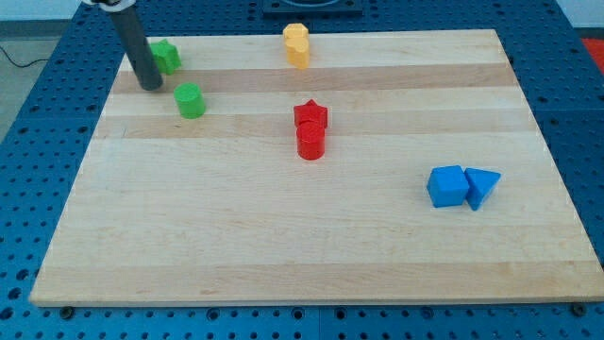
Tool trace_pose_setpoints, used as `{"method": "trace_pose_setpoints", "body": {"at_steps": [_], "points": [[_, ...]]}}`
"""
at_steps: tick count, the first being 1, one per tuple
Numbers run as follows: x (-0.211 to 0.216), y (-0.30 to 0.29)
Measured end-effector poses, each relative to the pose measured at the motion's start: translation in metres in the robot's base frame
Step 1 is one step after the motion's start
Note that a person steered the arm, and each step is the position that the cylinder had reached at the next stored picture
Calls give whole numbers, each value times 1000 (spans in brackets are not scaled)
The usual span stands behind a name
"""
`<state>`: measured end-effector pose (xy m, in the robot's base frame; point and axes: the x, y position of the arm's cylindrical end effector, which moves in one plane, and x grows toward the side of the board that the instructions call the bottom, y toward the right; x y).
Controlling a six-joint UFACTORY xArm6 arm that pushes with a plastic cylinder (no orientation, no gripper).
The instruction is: Separate yellow hexagon from yellow heart
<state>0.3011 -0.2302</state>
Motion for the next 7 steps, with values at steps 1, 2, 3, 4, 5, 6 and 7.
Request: {"method": "trace_pose_setpoints", "body": {"at_steps": [1, 2, 3, 4, 5, 6, 7], "points": [[-19, 6], [-35, 2], [-38, -1], [-38, -1], [-15, 36], [-12, 72], [-16, 74]]}}
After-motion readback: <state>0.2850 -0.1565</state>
